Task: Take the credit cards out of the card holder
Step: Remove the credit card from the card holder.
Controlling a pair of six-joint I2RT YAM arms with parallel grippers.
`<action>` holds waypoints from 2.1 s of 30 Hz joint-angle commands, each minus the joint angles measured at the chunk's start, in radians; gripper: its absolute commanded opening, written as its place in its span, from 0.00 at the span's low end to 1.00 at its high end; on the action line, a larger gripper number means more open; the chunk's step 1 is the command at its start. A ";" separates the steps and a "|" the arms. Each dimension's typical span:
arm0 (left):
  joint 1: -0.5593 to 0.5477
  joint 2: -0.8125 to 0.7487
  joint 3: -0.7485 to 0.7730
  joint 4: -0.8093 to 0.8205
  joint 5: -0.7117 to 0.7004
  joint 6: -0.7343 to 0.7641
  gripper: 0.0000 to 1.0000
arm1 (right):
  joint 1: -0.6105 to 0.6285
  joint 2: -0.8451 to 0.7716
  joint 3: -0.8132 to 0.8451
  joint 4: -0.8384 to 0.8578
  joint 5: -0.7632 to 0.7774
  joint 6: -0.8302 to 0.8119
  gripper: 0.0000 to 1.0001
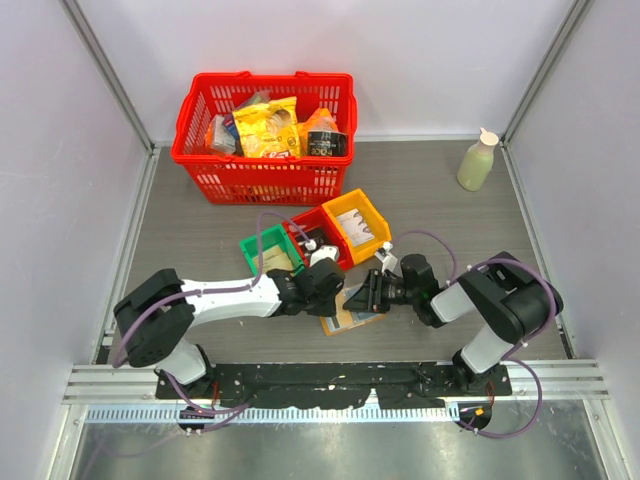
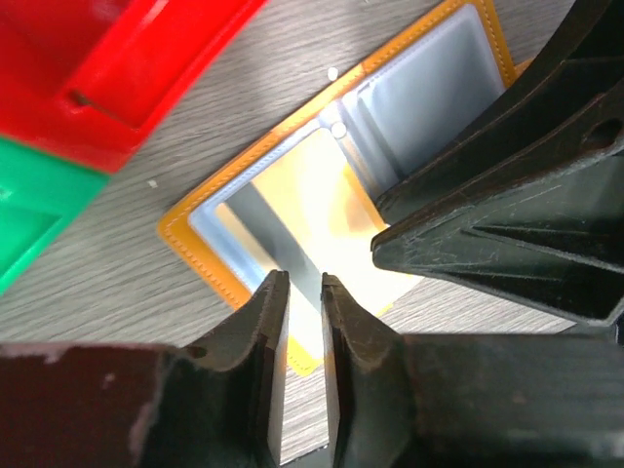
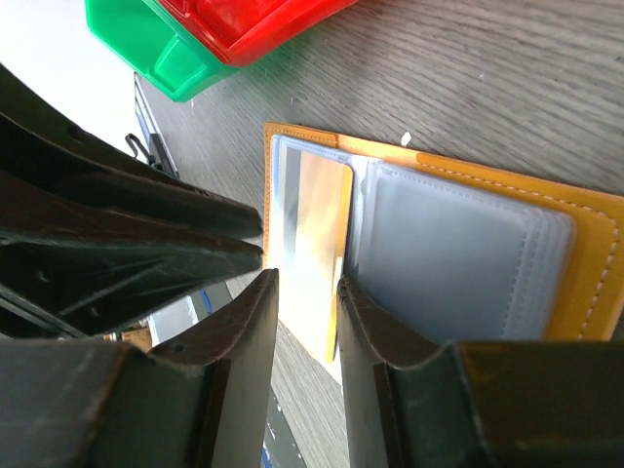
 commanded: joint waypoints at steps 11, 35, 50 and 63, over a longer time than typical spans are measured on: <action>0.005 0.025 0.019 -0.074 -0.086 0.005 0.11 | 0.011 -0.069 0.017 -0.119 0.048 -0.069 0.37; 0.003 0.089 -0.007 -0.029 -0.020 -0.016 0.00 | 0.079 0.022 0.059 0.099 -0.015 0.044 0.36; 0.019 0.127 0.016 -0.138 -0.047 -0.016 0.00 | -0.021 -0.058 -0.004 0.036 -0.056 0.014 0.27; 0.023 0.104 0.006 -0.100 -0.024 -0.012 0.00 | -0.076 -0.067 -0.013 -0.027 -0.087 -0.035 0.09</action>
